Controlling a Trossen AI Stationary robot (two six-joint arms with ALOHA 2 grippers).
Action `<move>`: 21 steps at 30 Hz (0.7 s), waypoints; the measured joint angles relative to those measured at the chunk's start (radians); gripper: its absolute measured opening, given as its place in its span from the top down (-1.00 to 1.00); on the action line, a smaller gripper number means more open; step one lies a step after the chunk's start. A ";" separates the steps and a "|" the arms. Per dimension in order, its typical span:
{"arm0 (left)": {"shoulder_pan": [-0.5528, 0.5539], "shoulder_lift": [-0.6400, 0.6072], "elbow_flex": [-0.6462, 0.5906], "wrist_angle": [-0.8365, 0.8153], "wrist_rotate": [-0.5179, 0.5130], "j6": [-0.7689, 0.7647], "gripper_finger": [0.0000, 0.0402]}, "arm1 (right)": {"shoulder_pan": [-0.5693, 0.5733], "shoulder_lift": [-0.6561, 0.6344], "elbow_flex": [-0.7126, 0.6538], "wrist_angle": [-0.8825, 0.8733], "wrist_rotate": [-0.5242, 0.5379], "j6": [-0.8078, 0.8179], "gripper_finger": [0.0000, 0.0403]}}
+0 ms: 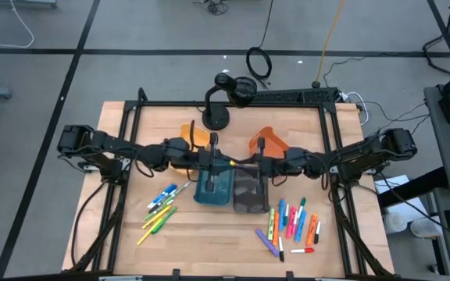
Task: Pick & Place Markers
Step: Put the white and yellow highlighter into the yellow bin
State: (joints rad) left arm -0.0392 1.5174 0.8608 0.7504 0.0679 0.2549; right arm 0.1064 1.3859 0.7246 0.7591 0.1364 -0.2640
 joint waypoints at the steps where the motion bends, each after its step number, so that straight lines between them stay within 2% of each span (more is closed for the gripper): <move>1: 0.000 -0.016 0.000 -0.037 -0.017 0.005 0.76 | -0.001 0.001 0.000 -0.015 0.011 0.008 0.74; 5: -0.014 -0.096 0.000 -0.191 -0.135 0.036 0.76 | 0.001 -0.032 0.001 -0.115 0.118 0.017 0.48; 9: -0.033 -0.206 0.000 -0.462 -0.359 0.025 0.76 | 0.014 -0.106 0.000 -0.293 0.279 0.086 0.22; 11: -0.037 -0.260 -0.001 -0.644 -0.492 -0.031 0.76 | 0.023 -0.158 0.000 -0.378 0.315 0.130 0.12; 14: -0.030 -0.326 -0.001 -0.933 -0.676 -0.182 0.76 | 0.037 -0.232 0.000 -0.503 0.336 0.220 0.03; 16: -0.013 -0.351 -0.001 -1.123 -0.747 -0.344 0.76 | 0.043 -0.272 0.000 -0.549 0.336 0.272 0.01; 19: 0.032 -0.361 -0.001 -1.330 -0.749 -0.583 0.76 | 0.052 -0.304 0.000 -0.592 0.335 0.328 0.02; 21: 0.067 -0.346 -0.002 -1.388 -0.750 -0.682 0.76 | 0.057 -0.310 -0.011 -0.608 0.335 0.347 0.03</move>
State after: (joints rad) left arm 0.0281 1.1718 0.8590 -0.6377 -0.6819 -0.4275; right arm 0.1639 1.0756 0.7134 0.1512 0.4711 0.0827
